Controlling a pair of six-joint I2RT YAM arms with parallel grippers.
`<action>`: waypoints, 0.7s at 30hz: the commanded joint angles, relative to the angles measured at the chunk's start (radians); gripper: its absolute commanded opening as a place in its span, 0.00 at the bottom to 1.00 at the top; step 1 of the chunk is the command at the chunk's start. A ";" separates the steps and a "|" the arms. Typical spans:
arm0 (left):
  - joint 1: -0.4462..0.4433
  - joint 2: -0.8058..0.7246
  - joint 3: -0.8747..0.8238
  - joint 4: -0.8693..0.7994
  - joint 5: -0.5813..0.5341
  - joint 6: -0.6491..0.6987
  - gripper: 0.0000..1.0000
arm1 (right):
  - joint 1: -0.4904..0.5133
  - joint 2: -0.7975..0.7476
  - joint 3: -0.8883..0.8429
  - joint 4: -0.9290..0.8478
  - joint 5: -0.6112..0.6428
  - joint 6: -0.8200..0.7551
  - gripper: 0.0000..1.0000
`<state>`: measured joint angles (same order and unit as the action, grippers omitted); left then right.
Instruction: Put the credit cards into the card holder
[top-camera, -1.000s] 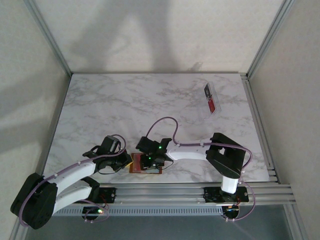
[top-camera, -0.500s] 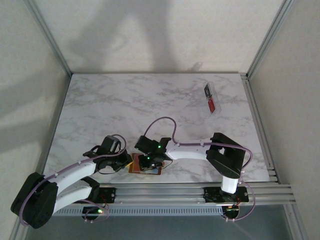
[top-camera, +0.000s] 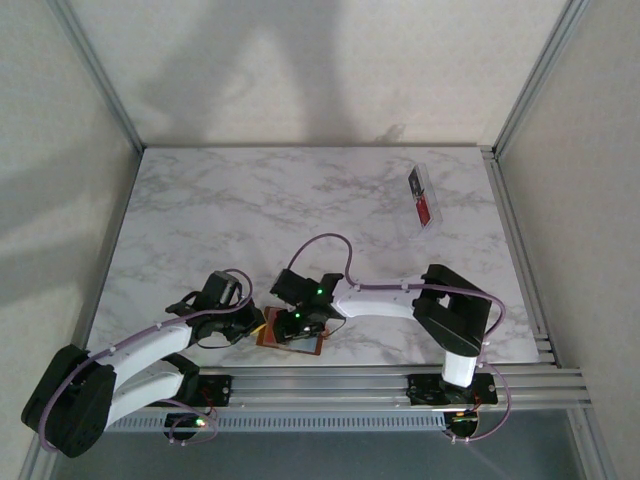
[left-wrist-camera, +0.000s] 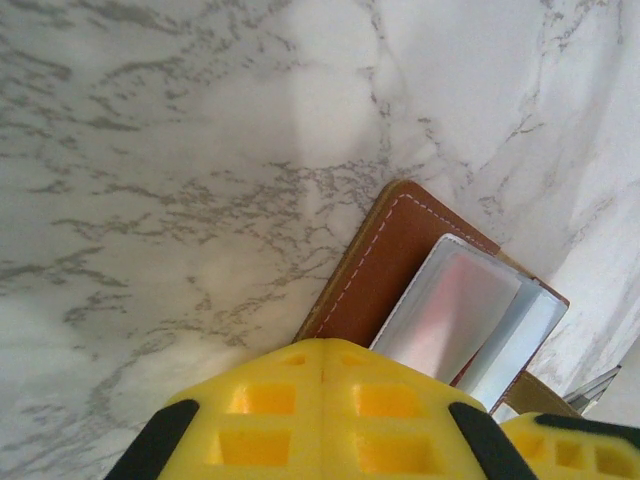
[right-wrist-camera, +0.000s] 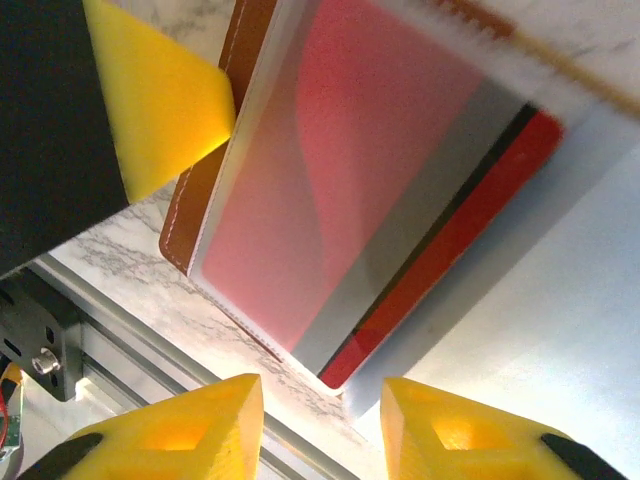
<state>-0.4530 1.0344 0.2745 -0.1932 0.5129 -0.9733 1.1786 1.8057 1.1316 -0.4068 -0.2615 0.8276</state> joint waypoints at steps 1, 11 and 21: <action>-0.012 0.013 -0.034 -0.062 -0.022 -0.007 0.00 | -0.055 -0.055 -0.001 -0.020 0.038 -0.034 0.39; -0.012 0.013 -0.030 -0.065 -0.025 -0.013 0.00 | -0.113 0.032 0.077 -0.008 0.080 -0.098 0.39; -0.012 0.005 -0.033 -0.069 -0.027 -0.019 0.00 | -0.120 0.067 0.086 -0.015 0.040 -0.053 0.45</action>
<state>-0.4530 1.0336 0.2745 -0.1928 0.5125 -0.9741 1.0599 1.8664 1.1992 -0.3882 -0.2138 0.7574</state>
